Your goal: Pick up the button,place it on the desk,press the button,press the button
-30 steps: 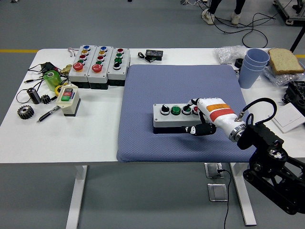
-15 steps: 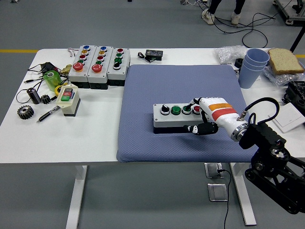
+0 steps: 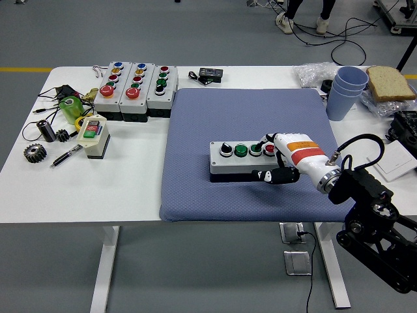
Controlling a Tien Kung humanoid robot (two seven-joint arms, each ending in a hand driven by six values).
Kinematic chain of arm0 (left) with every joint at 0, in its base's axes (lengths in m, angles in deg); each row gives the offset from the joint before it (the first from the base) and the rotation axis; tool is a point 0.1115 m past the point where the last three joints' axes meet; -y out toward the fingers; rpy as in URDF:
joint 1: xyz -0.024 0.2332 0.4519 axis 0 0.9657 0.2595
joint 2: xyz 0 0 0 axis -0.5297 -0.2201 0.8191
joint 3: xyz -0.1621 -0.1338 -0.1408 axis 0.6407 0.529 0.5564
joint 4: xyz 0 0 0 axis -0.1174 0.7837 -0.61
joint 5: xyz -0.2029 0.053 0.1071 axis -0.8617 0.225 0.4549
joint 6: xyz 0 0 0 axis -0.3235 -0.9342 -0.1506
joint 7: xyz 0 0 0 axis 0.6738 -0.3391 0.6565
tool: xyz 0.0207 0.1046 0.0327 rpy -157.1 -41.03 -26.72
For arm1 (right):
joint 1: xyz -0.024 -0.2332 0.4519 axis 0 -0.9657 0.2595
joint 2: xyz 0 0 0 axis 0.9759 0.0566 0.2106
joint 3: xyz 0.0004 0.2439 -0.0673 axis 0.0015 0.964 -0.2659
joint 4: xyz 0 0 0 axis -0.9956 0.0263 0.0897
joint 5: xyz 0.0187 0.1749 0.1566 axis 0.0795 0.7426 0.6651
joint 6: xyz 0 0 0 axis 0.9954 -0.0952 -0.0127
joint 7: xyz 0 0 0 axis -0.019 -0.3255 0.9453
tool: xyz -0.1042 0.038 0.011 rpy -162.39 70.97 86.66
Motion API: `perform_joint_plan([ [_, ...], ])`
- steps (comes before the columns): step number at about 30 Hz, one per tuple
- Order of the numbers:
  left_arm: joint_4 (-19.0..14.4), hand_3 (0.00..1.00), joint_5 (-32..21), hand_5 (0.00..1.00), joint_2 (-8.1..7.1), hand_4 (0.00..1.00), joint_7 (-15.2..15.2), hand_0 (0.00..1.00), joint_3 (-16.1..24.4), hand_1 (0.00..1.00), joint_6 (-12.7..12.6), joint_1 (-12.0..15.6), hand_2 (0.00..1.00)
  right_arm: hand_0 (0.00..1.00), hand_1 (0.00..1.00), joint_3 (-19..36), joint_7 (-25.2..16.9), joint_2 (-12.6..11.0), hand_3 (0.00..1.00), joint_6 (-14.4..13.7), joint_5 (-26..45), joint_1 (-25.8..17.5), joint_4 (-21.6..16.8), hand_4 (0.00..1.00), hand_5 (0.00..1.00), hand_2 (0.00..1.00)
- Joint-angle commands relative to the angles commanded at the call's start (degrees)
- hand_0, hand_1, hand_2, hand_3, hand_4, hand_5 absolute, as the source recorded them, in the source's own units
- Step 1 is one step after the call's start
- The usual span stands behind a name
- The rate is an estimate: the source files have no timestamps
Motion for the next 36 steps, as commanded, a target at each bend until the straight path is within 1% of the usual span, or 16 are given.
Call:
perform_joint_plan([
  [1,0.00,0.594,0.00,0.640,0.00,0.337,0.00,0.622,-0.01,0.658,0.00,0.00,0.676,0.083,0.002,0.61,-0.11,-0.06,0.645,-0.39,1.16,-0.07,-0.37,0.865,0.437,0.164],
  [2,0.00,0.594,-0.13,0.640,-0.01,0.337,-0.02,0.622,-0.09,0.658,0.00,0.00,0.676,0.083,0.002,1.45,-0.51,-0.14,0.645,-1.15,2.32,-0.30,-1.00,0.865,0.437,0.164],
  [6,0.00,0.594,-0.56,0.640,-0.05,0.337,-0.11,0.622,-0.56,0.658,-0.01,-0.04,0.676,0.083,0.002,6.21,-4.24,-0.47,0.645,-6.57,12.18,-1.70,-3.38,0.865,0.437,0.164],
  [7,0.00,0.592,-0.59,0.639,-0.05,0.334,-0.12,0.622,-0.56,0.659,-0.01,-0.04,0.677,0.431,0.275,7.05,-5.15,-0.60,0.701,-6.67,14.42,-2.18,-3.89,0.862,0.425,0.468],
  [8,0.00,0.592,-0.60,0.639,-0.05,0.334,-0.12,0.622,-0.52,0.659,-0.01,-0.03,0.677,0.431,0.275,7.89,-6.08,-0.72,0.701,-6.46,16.65,-2.61,-4.35,0.862,0.425,0.468],
  [10,0.00,0.592,-0.47,0.639,-0.05,0.334,-0.11,0.622,-0.48,0.659,-0.01,-0.03,0.677,0.431,0.275,9.62,-8.23,-1.12,0.701,-4.66,21.49,-3.99,-5.54,0.862,0.425,0.468],
  [12,0.00,0.592,-0.43,0.639,-0.04,0.334,-0.11,0.622,-0.48,0.659,-0.01,-0.01,0.677,0.431,0.275,10.75,-9.58,-1.29,0.701,-3.95,26.71,-5.00,-6.13,0.862,0.425,0.468],
  [13,0.00,0.592,-0.39,0.642,-0.04,0.336,-0.10,0.622,-0.45,0.660,-0.01,0.00,0.676,0.658,0.587,11.44,-10.22,-1.35,0.706,-3.79,28.94,-5.58,-6.37,0.866,0.413,0.659],
  [14,0.00,0.592,-0.24,0.642,0.00,0.336,-0.07,0.622,-0.30,0.660,-0.01,0.03,0.676,0.658,0.587,12.59,-11.45,-1.35,0.706,-4.04,31.18,-6.66,-6.72,0.866,0.413,0.659],
  [16,0.00,0.592,-0.14,0.642,0.02,0.336,-0.05,0.622,-0.27,0.660,-0.01,0.04,0.676,0.658,0.587,13.51,-12.41,-1.34,0.706,-4.15,35.53,-7.52,-6.89,0.866,0.413,0.659],
  [18,0.00,0.592,0.03,0.642,0.06,0.336,-0.01,0.622,-0.37,0.660,-0.02,0.05,0.676,0.658,0.587,16.25,-13.92,-1.29,0.706,-3.96,40.74,-9.88,-6.85,0.866,0.413,0.659],
  [19,0.00,0.591,0.06,0.643,0.06,0.334,-0.01,0.622,-0.38,0.659,-0.02,0.05,0.677,0.699,0.645,16.74,-14.05,-1.29,0.687,-3.91,42.97,-10.26,-6.83,0.868,0.409,0.698],
  [25,0.00,0.591,0.35,0.643,0.11,0.334,0.00,0.622,-0.30,0.659,-0.02,0.09,0.677,0.699,0.645,21.18,-14.56,-1.93,0.687,-3.37,57.50,-15.63,-6.74,0.868,0.409,0.698],
  [32,0.00,0.592,-0.04,0.648,-0.03,0.334,-0.11,0.622,-0.75,0.659,-0.01,-0.20,0.677,0.715,0.662,23.56,-14.65,-1.79,0.678,-3.16,74.26,-18.13,-6.59,0.859,0.417,0.701],
  [36,0.00,0.592,-0.55,0.648,-0.09,0.334,-0.21,0.622,-1.12,0.659,-0.02,-0.29,0.677,0.715,0.662,24.46,-14.61,-1.54,0.678,-3.09,83.87,-18.85,-6.58,0.859,0.417,0.701],
])
